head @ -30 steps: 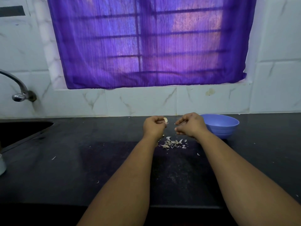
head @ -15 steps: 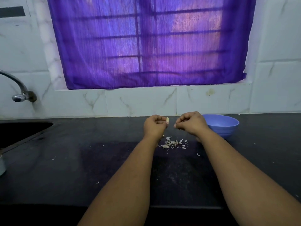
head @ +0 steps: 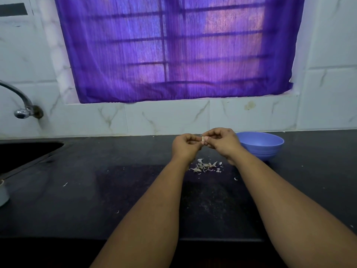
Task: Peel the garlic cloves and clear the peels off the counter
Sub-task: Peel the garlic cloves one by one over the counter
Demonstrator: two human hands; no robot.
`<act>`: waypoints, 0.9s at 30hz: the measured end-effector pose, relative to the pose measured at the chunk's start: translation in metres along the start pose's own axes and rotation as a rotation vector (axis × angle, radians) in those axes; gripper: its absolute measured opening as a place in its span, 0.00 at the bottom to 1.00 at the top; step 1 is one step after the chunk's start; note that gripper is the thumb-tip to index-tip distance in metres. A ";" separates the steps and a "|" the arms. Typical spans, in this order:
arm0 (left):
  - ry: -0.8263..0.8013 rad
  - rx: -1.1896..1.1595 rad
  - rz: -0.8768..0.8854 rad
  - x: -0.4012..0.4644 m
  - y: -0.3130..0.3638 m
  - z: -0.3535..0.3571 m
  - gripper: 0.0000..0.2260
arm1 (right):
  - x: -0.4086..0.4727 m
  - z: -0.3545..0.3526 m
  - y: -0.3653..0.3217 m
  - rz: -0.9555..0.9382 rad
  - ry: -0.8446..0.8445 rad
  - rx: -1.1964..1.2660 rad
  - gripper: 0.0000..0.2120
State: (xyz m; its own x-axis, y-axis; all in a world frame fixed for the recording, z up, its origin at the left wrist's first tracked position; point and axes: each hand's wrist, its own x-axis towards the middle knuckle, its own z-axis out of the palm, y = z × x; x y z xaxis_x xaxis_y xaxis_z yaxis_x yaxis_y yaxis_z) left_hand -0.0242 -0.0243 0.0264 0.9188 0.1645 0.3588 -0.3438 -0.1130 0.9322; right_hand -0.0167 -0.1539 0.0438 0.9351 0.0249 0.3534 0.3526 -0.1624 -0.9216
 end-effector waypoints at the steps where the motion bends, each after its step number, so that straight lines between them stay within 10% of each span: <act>1: -0.004 -0.012 0.003 -0.001 0.001 0.000 0.04 | 0.000 -0.001 -0.001 -0.001 0.007 0.012 0.07; 27: -0.032 -0.034 -0.027 0.005 -0.003 0.005 0.07 | -0.001 0.002 0.001 0.031 -0.103 0.164 0.05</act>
State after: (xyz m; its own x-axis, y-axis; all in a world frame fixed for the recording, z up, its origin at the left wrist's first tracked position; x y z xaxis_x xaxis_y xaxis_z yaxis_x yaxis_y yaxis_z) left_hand -0.0177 -0.0278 0.0250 0.9335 0.1353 0.3320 -0.3244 -0.0753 0.9429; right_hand -0.0170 -0.1524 0.0428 0.9414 0.1246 0.3135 0.3162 -0.0018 -0.9487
